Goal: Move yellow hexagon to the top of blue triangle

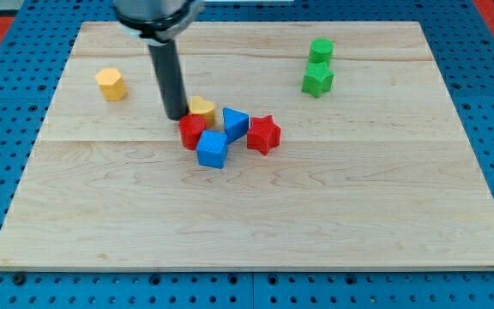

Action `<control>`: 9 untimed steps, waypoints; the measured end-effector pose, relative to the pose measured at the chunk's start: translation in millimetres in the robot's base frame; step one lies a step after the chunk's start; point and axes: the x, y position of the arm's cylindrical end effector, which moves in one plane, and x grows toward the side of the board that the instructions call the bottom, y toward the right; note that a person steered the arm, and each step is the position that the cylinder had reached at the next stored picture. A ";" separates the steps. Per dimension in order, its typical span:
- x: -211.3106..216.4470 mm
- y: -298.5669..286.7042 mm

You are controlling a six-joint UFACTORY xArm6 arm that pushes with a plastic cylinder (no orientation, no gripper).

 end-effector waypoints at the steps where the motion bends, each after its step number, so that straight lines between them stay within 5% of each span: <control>1: -44.7 -56.1; 2: -91.8 -4.5; 3: -119.5 -21.1; 4: -143.3 -125.5; 5: -116.8 -210.8; 7: -50.7 -133.6; 9: -49.3 -49.8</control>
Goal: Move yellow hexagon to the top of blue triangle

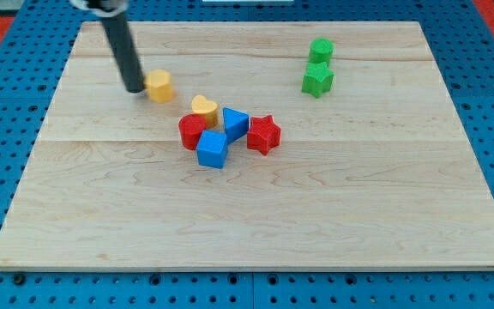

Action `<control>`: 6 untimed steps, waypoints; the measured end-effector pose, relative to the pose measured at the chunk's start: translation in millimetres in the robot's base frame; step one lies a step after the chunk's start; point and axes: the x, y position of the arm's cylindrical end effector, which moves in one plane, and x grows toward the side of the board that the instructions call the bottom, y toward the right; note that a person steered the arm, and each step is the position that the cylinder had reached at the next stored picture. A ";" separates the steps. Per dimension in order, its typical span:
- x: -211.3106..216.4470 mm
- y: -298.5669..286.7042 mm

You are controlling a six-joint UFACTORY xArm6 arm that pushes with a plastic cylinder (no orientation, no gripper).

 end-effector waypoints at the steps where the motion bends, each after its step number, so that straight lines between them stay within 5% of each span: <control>1: -4.1 64.7; 2: -42.6 43.8; 3: -27.9 114.7; 5: -19.0 132.8; 6: -53.4 128.3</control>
